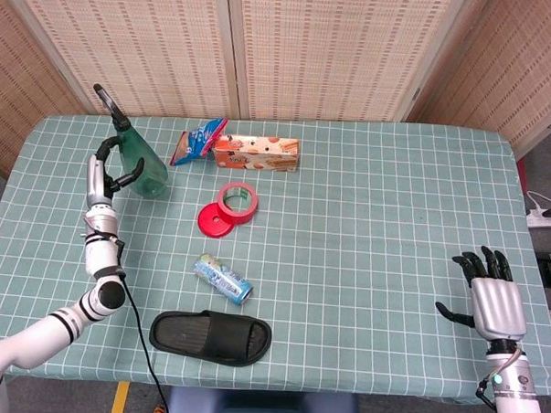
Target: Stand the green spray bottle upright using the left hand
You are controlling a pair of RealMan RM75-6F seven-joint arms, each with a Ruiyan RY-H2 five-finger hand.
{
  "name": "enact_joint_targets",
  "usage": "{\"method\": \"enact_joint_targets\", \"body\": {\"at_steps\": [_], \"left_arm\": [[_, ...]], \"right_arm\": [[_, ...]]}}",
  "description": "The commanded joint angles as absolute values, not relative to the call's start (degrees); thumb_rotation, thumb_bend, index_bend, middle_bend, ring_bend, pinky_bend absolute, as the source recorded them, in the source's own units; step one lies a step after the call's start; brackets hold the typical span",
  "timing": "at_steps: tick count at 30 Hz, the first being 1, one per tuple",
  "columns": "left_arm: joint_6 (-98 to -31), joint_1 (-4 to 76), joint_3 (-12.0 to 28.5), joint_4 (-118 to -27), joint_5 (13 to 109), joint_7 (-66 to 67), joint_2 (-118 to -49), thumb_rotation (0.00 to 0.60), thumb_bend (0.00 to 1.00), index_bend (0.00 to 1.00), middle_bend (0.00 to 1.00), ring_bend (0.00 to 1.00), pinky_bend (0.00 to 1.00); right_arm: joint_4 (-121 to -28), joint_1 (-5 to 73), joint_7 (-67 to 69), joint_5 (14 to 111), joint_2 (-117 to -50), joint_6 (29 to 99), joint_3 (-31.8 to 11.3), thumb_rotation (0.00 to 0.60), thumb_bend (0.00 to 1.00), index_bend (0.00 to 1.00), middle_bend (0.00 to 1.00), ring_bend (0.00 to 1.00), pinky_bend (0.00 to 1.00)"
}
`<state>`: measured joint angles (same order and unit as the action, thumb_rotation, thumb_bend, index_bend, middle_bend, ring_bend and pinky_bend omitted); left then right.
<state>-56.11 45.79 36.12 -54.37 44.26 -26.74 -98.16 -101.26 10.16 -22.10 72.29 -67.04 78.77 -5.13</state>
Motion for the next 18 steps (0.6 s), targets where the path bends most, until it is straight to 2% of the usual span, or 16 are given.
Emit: {"method": "enact_joint_targets", "body": {"at_steps": [1, 12, 18], "left_arm": [[-55.2, 47.7, 37.1, -47.8, 46.2, -31.8, -101.8, 0.600, 0.35, 0.54, 0.19, 0.06, 0.07], [-52.8, 51.6, 34.6, -31.5, 53.7, -42.6, -108.8, 0.600, 0.34, 0.53, 0.17, 0.03, 0.07], [-49.4, 52.9, 34.3, -24.4, 54.6, -47.3, -111.4, 0.600, 0.33, 0.52, 0.15, 0.01, 0.07]], "right_arm": [[-101.3, 10.2, -22.5, 72.2, -67.1, 78.8, -5.1, 0.600, 0.09, 0.25, 0.16, 0.00, 0.00], [-102.0, 10.4, -25.3, 71.2, -67.0, 78.5, -5.0, 0.600, 0.09, 0.26, 0.16, 0.00, 0.00], [-102.7, 10.7, -27.7, 69.8, -67.1, 78.4, -5.2, 0.600, 0.09, 0.26, 0.16, 0.00, 0.00]]}}
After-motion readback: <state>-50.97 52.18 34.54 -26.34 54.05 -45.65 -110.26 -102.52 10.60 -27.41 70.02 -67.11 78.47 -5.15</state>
